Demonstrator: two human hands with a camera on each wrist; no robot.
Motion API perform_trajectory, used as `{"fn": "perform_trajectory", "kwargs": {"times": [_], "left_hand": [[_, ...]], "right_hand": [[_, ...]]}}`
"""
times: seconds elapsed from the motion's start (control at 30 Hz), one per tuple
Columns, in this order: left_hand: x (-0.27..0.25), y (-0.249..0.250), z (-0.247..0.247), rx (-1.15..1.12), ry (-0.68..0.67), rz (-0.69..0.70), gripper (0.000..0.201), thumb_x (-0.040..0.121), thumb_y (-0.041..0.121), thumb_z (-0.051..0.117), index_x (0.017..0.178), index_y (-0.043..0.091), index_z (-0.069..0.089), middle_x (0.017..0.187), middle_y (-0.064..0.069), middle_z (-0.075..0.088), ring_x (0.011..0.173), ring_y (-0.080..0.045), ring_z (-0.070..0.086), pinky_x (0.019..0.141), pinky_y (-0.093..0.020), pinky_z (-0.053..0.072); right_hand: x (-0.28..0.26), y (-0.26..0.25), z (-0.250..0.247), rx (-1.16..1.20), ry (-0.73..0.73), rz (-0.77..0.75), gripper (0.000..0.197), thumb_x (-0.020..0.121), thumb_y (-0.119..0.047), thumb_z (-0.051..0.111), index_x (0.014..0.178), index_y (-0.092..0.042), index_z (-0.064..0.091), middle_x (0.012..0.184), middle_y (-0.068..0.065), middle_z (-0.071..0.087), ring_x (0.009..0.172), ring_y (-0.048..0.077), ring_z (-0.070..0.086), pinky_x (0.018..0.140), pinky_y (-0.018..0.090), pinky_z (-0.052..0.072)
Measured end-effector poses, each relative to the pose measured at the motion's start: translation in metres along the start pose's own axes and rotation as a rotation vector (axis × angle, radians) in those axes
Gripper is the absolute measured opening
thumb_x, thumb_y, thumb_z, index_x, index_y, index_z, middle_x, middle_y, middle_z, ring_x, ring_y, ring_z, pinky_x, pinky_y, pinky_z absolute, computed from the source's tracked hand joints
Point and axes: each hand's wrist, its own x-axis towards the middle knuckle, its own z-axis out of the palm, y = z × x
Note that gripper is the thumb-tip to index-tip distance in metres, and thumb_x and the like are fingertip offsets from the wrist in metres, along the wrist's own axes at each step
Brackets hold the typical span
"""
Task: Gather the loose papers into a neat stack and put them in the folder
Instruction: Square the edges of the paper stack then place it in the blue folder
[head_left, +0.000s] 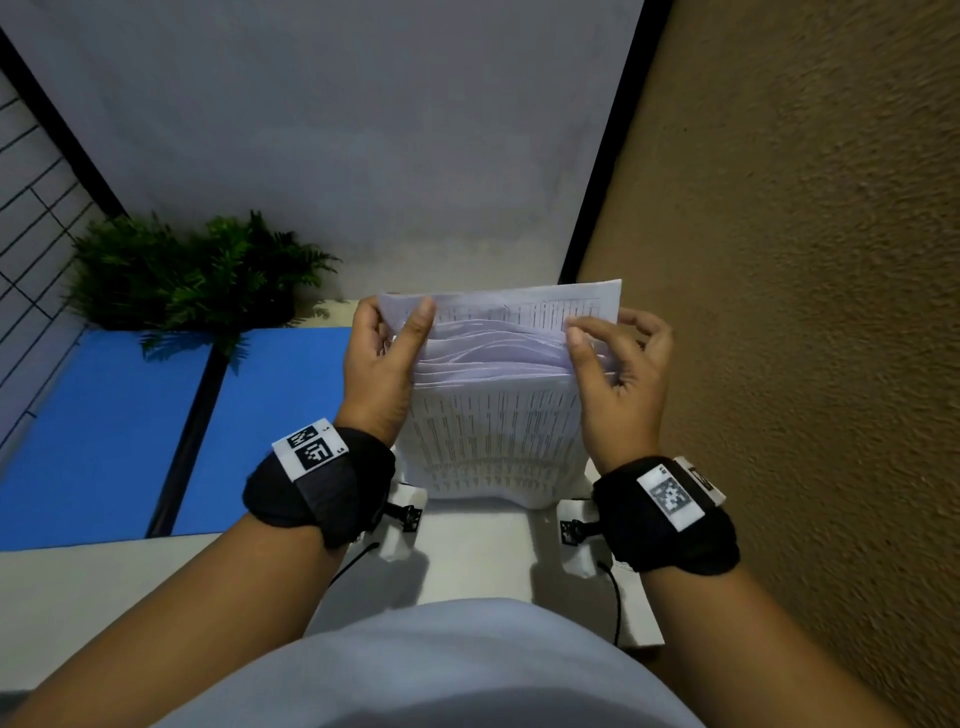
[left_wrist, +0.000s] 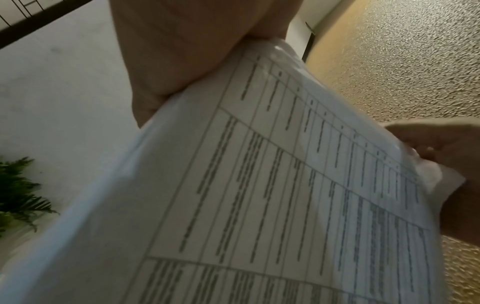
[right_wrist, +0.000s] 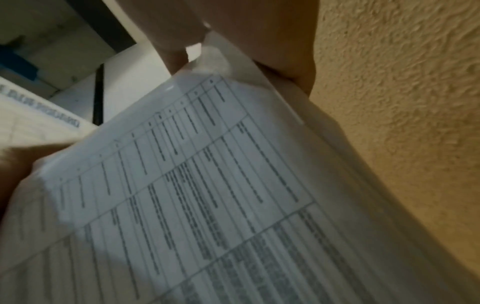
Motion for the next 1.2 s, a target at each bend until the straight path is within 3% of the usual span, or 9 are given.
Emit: {"fn": "perform_trajectory", "kwargs": {"times": [0.13,0.3,0.5,0.6,0.73,0.83,1.0,1.13,1.2], "left_hand": [[0.002,-0.001,0.001,0.075,0.050,0.011,0.031,0.076,0.058,0.066,0.096,0.035,0.060,0.106,-0.003,0.065,0.101,-0.022,0.065,0.086,-0.039,0.056],[0.005,-0.001,0.001,0.112,0.080,-0.004,0.016,0.084,0.043,0.067,0.098,0.039,0.062,0.107,-0.009,0.064,0.102,-0.028,0.062,0.095,-0.049,0.052],[0.002,0.003,0.007,0.108,0.076,0.046,0.013,0.096,0.033,0.060,0.108,0.027,0.060,0.098,0.007,0.060,0.088,-0.008,0.059,0.077,-0.025,0.053],[0.001,0.001,0.006,0.174,0.061,0.087,0.016,0.091,0.033,0.065,0.107,0.031,0.063,0.102,0.005,0.060,0.094,-0.013,0.057,0.082,-0.032,0.055],[0.005,0.000,0.006,0.178,0.135,0.076,0.007,0.089,0.033,0.063,0.094,0.037,0.066,0.101,0.004,0.063,0.096,-0.018,0.057,0.092,-0.048,0.052],[0.004,0.000,0.007,0.164,0.121,0.081,0.007,0.093,0.034,0.060,0.099,0.033,0.064,0.102,0.007,0.064,0.097,-0.013,0.060,0.090,-0.038,0.054],[0.003,-0.003,0.011,0.207,0.119,0.084,0.014,0.095,0.024,0.061,0.108,0.023,0.063,0.098,0.012,0.060,0.084,0.006,0.058,0.075,-0.016,0.050],[0.006,-0.004,0.006,0.147,0.100,0.027,0.023,0.098,0.017,0.051,0.112,0.030,0.065,0.107,-0.003,0.062,0.099,-0.019,0.063,0.084,-0.036,0.056],[0.003,-0.004,0.007,0.160,0.044,0.085,0.028,0.100,0.021,0.049,0.118,0.035,0.065,0.119,-0.004,0.063,0.111,-0.018,0.062,0.094,-0.032,0.053]], "right_hand": [[-0.002,-0.001,0.002,0.000,-0.061,0.014,0.015,0.086,-0.029,0.067,0.101,-0.032,0.068,0.128,-0.001,0.037,0.121,0.013,0.046,0.096,0.026,0.049],[0.003,0.005,0.003,0.013,0.037,0.063,0.005,0.085,-0.020,0.070,0.089,-0.022,0.069,0.121,-0.001,0.044,0.103,-0.020,0.044,0.090,0.005,0.041],[0.001,0.003,0.006,0.078,0.060,0.073,0.013,0.084,-0.018,0.071,0.090,-0.029,0.070,0.123,-0.007,0.044,0.106,-0.021,0.044,0.088,0.003,0.044],[0.005,0.002,0.006,0.113,0.091,0.079,0.010,0.086,-0.014,0.068,0.087,-0.024,0.068,0.120,-0.004,0.049,0.100,-0.022,0.048,0.083,0.003,0.045],[0.008,0.009,0.008,0.149,0.201,0.115,0.019,0.093,-0.014,0.054,0.089,-0.033,0.054,0.113,-0.003,0.059,0.101,0.000,0.056,0.091,0.029,0.051],[0.005,0.012,0.012,0.184,0.226,0.167,0.016,0.096,-0.020,0.044,0.093,-0.036,0.048,0.111,-0.006,0.059,0.106,0.013,0.058,0.096,0.045,0.049],[0.000,0.012,0.013,0.046,0.067,0.023,0.016,0.094,-0.030,0.054,0.105,-0.029,0.065,0.117,-0.005,0.043,0.105,-0.013,0.047,0.084,0.007,0.045],[0.002,0.016,0.011,0.025,0.092,0.097,0.022,0.090,-0.038,0.058,0.108,-0.029,0.067,0.109,-0.015,0.041,0.101,-0.008,0.048,0.082,0.016,0.048],[0.000,0.014,0.012,0.012,0.057,0.067,0.024,0.091,-0.033,0.060,0.115,-0.034,0.065,0.110,-0.017,0.040,0.101,-0.002,0.051,0.080,0.011,0.048]]}}
